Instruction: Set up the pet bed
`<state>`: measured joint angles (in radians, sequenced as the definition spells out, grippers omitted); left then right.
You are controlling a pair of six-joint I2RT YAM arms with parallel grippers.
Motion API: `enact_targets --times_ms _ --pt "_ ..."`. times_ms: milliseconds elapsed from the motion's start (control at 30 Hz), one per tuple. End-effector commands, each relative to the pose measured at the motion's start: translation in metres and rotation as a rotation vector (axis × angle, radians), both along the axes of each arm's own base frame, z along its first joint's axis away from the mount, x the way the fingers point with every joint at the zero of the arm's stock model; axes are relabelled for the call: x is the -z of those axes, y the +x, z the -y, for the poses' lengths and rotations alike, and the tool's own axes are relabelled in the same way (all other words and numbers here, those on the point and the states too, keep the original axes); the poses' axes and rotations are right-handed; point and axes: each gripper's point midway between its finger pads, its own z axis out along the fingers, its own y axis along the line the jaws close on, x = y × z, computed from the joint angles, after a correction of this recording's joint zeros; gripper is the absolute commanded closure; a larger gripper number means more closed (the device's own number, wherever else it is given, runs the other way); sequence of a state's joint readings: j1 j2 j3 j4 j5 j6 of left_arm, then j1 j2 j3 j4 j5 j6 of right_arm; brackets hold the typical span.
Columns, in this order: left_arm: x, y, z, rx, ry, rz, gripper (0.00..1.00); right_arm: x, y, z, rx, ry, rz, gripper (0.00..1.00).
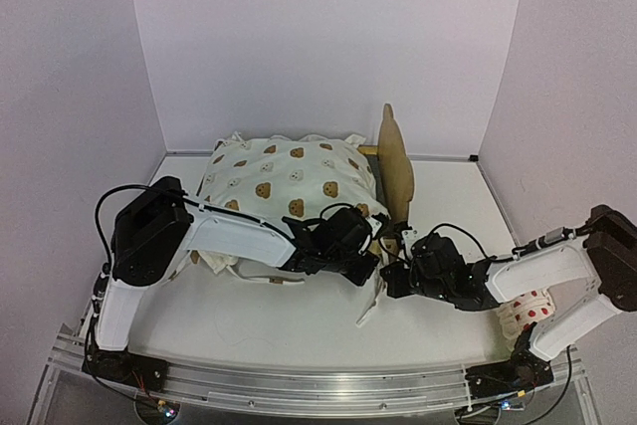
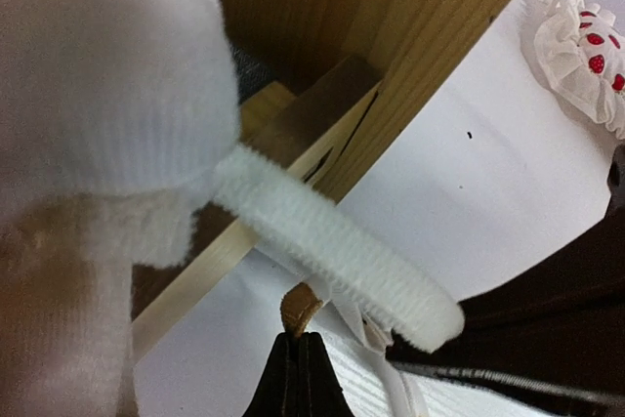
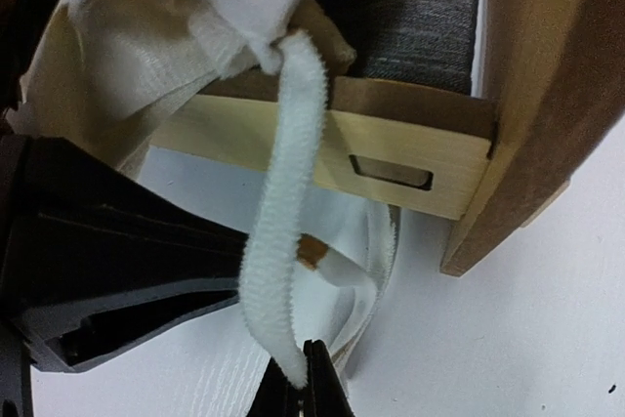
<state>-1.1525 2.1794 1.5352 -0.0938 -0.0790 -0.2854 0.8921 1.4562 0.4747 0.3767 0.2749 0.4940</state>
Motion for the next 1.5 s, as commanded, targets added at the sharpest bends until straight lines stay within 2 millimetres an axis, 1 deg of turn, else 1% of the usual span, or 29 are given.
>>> enact_targets --times_ms 0,133,233,333,467,600,733,833,900,1000,1133,1200,1333,1467 --pt "-0.024 0.010 0.025 0.029 -0.121 0.073 1.00 0.000 -0.008 -0.010 -0.081 0.011 -0.023 0.94" --pt "-0.020 0.015 0.024 0.026 -0.144 0.086 1.00 0.000 -0.016 -0.012 -0.135 -0.014 -0.050 0.78" --pt "-0.014 0.019 0.023 0.022 -0.147 0.084 1.00 -0.001 -0.022 -0.006 -0.154 -0.051 -0.061 0.68" --pt "-0.013 0.021 0.023 0.026 -0.154 0.086 1.00 -0.008 -0.025 0.005 -0.151 -0.080 -0.045 0.62" --pt "-0.013 0.023 0.021 0.031 -0.158 0.091 1.00 -0.014 -0.030 0.031 -0.111 -0.148 -0.010 0.57" --pt "-0.010 0.026 0.018 0.032 -0.148 0.097 1.00 -0.022 -0.029 0.052 -0.060 -0.183 0.045 0.58" --pt "-0.010 0.027 0.017 0.039 -0.150 0.098 1.00 -0.021 -0.019 0.067 0.021 -0.231 0.066 0.67" --pt "-0.010 0.026 0.018 0.046 -0.155 0.098 1.00 -0.015 -0.010 0.072 0.065 -0.261 0.046 0.74" --pt "-0.010 0.025 0.018 0.050 -0.155 0.096 1.00 -0.011 -0.005 0.069 0.074 -0.269 0.023 0.75" --pt "-0.010 0.023 0.019 0.059 -0.163 0.096 1.00 -0.005 0.004 0.057 0.063 -0.274 0.000 0.77" --pt "-0.013 0.022 0.019 0.068 -0.182 0.108 1.00 0.002 0.015 0.043 0.040 -0.263 -0.017 0.78" --pt "-0.016 0.021 0.020 0.081 -0.196 0.113 1.00 0.004 0.019 0.039 0.039 -0.252 -0.024 0.78" --pt "-0.017 0.017 0.020 0.110 -0.215 0.115 1.00 0.006 0.026 0.032 0.039 -0.189 -0.030 0.77" --pt "-0.017 0.017 0.018 0.120 -0.223 0.115 1.00 0.006 0.024 0.031 0.043 -0.146 -0.038 0.78"
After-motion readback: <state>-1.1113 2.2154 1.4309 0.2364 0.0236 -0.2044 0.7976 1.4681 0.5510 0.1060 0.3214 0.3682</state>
